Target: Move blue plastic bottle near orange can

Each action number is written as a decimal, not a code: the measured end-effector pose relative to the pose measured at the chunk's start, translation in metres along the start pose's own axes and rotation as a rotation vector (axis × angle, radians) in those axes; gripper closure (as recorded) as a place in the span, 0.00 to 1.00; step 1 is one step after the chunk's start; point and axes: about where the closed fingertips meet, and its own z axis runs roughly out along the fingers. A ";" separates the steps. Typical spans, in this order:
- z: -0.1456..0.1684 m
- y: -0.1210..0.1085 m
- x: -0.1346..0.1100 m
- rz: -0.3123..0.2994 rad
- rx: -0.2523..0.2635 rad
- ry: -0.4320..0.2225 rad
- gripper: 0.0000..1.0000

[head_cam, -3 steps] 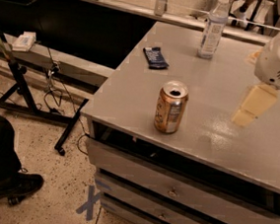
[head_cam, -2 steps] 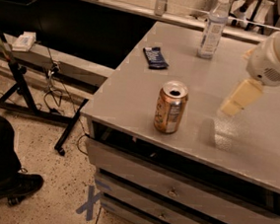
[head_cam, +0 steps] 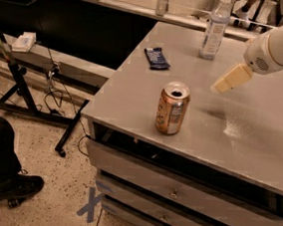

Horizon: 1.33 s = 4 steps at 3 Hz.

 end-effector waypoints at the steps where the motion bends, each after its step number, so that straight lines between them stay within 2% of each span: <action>1: 0.008 -0.033 0.007 0.127 0.008 -0.101 0.00; 2: 0.005 -0.040 -0.004 0.146 0.007 -0.143 0.00; 3: 0.008 -0.039 -0.002 0.162 0.015 -0.177 0.00; 4: 0.028 -0.035 -0.001 0.192 0.034 -0.245 0.00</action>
Offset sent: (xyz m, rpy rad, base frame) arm 0.0242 -0.0206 0.0004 0.1278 -0.0211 -0.0585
